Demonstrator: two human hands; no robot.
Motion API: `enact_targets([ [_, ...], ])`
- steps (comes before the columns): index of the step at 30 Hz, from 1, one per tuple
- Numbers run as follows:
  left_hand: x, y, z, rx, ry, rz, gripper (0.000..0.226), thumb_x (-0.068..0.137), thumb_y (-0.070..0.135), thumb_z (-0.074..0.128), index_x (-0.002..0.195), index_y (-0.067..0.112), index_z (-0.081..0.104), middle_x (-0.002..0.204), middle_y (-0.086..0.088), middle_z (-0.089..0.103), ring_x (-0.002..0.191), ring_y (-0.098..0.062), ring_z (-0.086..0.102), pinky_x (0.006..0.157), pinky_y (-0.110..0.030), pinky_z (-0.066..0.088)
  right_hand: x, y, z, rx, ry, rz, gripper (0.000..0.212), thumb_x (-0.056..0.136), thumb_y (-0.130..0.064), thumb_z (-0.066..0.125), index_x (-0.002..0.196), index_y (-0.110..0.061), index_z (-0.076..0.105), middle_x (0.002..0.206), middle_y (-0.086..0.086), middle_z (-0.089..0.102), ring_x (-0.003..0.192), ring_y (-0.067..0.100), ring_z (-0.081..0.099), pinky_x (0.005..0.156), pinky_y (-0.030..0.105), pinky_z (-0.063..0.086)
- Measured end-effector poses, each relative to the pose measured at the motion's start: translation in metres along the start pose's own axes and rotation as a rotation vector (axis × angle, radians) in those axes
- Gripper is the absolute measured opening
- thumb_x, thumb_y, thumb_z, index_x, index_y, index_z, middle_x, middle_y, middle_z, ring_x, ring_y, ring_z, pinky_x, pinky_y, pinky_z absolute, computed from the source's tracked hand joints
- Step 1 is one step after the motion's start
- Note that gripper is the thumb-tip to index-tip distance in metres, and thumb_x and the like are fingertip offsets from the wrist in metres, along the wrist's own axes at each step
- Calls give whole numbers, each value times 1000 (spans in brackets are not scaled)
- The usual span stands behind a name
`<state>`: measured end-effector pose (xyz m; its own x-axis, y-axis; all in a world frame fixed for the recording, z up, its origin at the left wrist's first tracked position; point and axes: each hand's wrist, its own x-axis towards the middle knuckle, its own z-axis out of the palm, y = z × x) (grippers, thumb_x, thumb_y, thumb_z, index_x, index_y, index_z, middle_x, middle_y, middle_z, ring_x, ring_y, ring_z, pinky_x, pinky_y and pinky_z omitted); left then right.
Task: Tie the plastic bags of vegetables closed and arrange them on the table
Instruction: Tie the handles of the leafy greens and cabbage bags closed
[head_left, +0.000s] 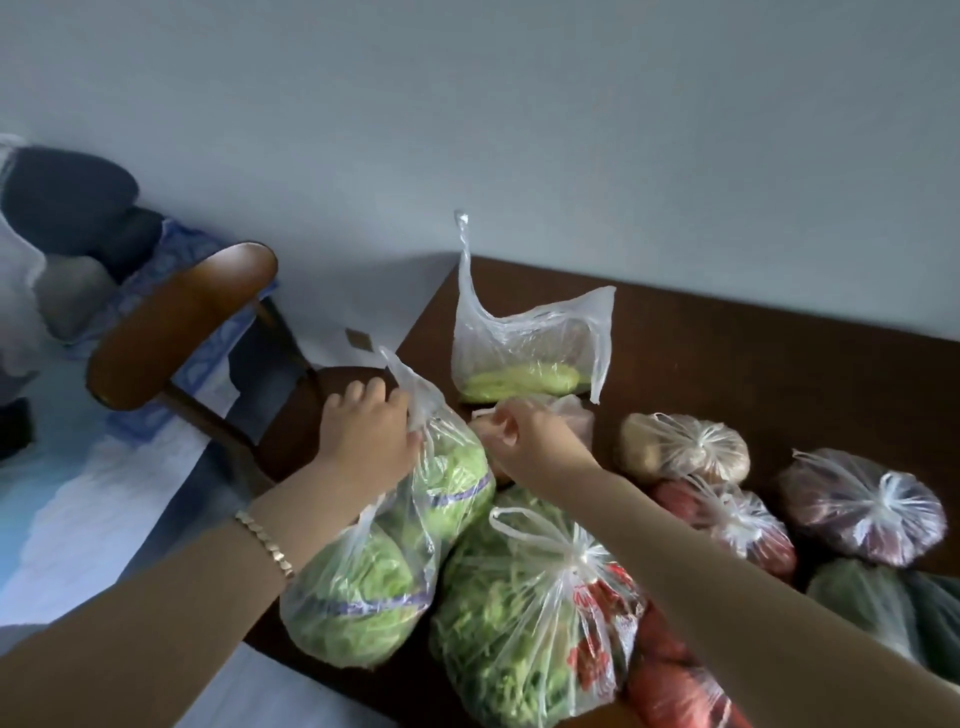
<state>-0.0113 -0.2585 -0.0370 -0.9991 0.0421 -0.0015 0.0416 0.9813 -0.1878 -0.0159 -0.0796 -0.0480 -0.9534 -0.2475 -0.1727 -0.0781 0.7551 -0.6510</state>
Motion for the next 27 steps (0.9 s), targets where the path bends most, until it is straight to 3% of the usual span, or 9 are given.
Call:
enact_targets([
  [4,12,-34,8,58,-323,51,54,90,58,36,110,12,56,113,-7,62,107,-24,57,81,-31,42,26,-45,37,-113,9,-25,67,86,-41,55,142,-22,22,140,7,31,131,25,28,108,37,26],
  [7,26,-58,12,-30,-602,110,55,88,60,39,85,10,62,78,-3,63,84,-22,62,75,-29,42,48,-66,58,-151,20,35,57,88,-40,51,137,-19,32,138,7,32,129,26,28,107,39,26],
  [10,39,-74,20,-267,-846,202,57,86,62,43,57,14,58,51,1,55,54,-16,54,75,-29,46,61,-71,68,-119,147,40,28,93,-31,41,91,-10,59,102,8,54,102,26,47,90,39,39],
  [11,43,-79,22,-314,-904,245,57,85,62,44,55,16,57,49,1,54,49,-14,50,70,-28,45,62,-72,69,-61,194,59,32,94,-30,39,73,-11,54,81,6,54,86,25,51,79,38,42],
  [13,48,-83,22,-414,-986,278,53,83,60,50,53,16,52,47,1,50,43,-13,43,57,-24,39,57,-69,65,68,262,112,42,94,-29,39,55,-14,38,55,0,42,58,20,44,59,31,37],
  [15,52,-82,24,-679,-976,186,50,83,53,56,52,15,47,44,2,47,40,-12,38,48,-22,33,48,-60,61,132,283,133,46,95,-28,41,51,-16,30,48,-2,34,46,13,32,47,25,27],
  [17,57,-81,30,-937,-887,30,46,85,45,59,53,14,47,40,3,46,42,-13,39,47,-22,31,37,-52,59,184,271,133,46,95,-26,43,53,-15,27,50,-3,29,44,8,26,45,21,22],
  [22,55,-75,34,-1237,-698,-273,37,90,31,57,60,9,53,51,-3,53,48,-14,49,51,-23,42,14,-45,53,187,321,208,38,94,-21,46,59,-11,34,51,-5,31,41,6,36,43,14,31],
  [27,63,-85,17,-1431,-403,-453,38,93,28,53,62,6,52,54,-4,58,55,-16,60,72,-35,55,11,-51,31,-26,-20,323,35,91,-37,51,61,-33,32,63,-14,39,57,0,38,50,13,35],
])
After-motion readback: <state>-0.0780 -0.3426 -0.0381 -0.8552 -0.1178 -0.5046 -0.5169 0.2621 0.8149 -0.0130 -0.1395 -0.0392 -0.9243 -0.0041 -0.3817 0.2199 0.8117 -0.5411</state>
